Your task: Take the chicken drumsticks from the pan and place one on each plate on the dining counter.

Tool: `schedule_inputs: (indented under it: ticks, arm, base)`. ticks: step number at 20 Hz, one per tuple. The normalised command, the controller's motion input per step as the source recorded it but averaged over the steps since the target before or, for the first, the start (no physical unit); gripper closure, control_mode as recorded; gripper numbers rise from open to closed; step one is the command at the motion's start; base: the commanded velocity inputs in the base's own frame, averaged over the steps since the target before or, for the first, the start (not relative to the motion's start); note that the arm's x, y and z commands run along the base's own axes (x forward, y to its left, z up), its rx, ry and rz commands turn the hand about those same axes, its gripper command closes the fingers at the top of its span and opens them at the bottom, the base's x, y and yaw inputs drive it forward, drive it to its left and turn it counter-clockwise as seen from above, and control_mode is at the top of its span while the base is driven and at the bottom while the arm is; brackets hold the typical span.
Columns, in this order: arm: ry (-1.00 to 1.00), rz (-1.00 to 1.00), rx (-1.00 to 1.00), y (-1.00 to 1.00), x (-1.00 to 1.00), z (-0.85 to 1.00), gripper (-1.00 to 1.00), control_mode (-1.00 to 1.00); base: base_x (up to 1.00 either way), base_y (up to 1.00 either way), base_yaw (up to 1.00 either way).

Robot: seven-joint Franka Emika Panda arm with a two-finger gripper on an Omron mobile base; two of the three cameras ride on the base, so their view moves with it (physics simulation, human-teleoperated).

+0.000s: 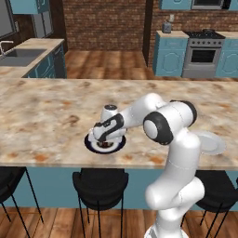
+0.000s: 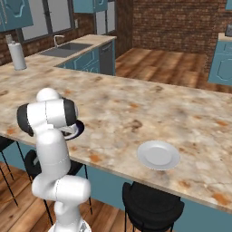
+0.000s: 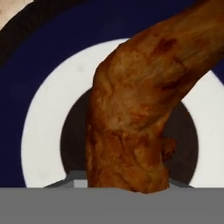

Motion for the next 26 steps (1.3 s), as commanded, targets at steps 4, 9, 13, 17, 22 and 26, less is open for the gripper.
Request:
schedule_inputs:
  ticks: [4, 9, 13, 17, 22, 26]
  arm:
    - [-0.18, 0.01, 0.11, 0.0, -0.39, 0.38, -1.0, -1.0]
    - [-0.08, 0.01, 0.0, 0.03, 0.0, 0.65, -1.0, -1.0]
    - [-0.06, 0.01, 0.0, -0.14, -0.31, 0.83, -1.0, -1.0]
    - [-0.16, 0.07, 0.0, -0.32, -0.93, 0.97, -1.0, -1.0]
    - [-0.23, 0.04, -0.03, -0.39, -1.0, 0.86, -1.0, -1.0]
    - [-0.08, -0.03, -0.01, -0.93, -1.0, 0.07, -1.0, -1.0]
  base:
    - [0.0, 0.0, 0.0]
    - [0.0, 0.0, 0.0]
    - [0.0, 0.0, 0.0]
    - [0.0, 0.0, 0.0]
    - [0.0, 0.0, 0.0]
    - [0.0, 0.0, 0.0]
